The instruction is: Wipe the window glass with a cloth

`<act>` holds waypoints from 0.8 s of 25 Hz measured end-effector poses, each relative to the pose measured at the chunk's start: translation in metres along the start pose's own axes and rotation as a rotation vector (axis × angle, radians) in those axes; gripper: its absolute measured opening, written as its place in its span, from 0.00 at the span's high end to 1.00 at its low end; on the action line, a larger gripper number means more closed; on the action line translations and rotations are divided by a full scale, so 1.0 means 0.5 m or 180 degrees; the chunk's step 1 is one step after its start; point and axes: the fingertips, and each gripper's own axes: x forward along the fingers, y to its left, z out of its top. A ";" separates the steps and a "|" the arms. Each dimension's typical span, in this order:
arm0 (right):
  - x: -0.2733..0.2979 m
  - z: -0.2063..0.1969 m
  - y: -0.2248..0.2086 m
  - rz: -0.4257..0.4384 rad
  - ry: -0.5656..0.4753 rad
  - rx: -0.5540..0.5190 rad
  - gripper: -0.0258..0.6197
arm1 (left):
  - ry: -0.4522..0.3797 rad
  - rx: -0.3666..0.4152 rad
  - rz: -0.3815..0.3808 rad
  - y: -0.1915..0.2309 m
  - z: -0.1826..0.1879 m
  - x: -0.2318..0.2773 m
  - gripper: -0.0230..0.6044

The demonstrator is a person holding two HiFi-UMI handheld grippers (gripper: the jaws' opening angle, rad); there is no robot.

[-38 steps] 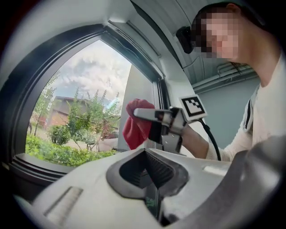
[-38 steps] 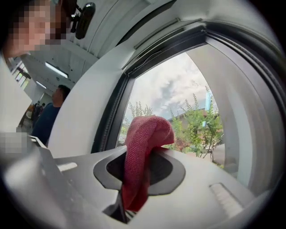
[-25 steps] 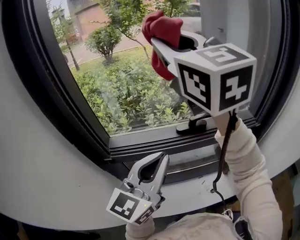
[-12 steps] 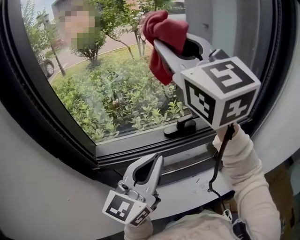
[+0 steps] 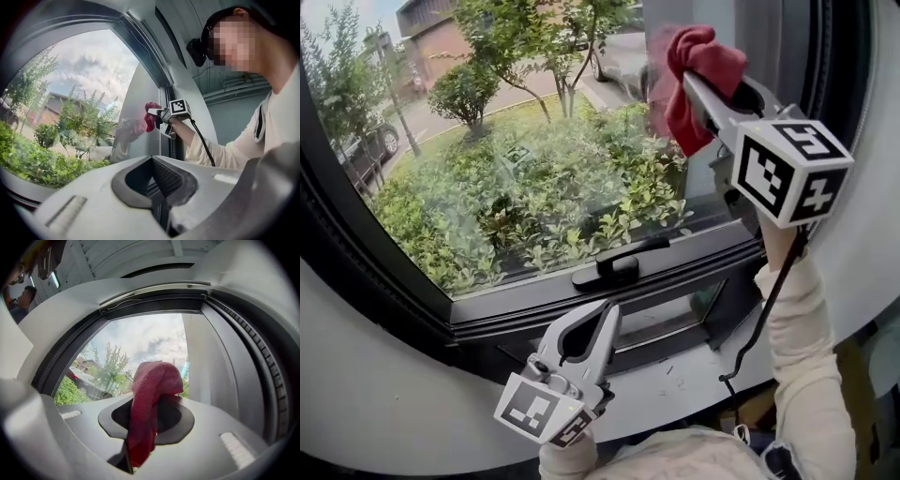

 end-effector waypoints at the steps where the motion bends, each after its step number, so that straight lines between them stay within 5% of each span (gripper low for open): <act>1: -0.005 -0.005 -0.024 -0.0050 0.0005 -0.0020 0.80 | 0.0001 0.0004 -0.0013 -0.006 -0.004 0.012 0.96; 7: -0.031 -0.010 -0.109 -0.0180 -0.0001 0.0029 0.80 | 0.0018 0.0006 -0.0025 -0.035 -0.007 0.054 0.96; 20: -0.082 -0.157 -0.080 -0.0116 -0.0071 0.0242 0.80 | 0.0152 0.0050 0.0038 -0.036 -0.025 0.064 0.96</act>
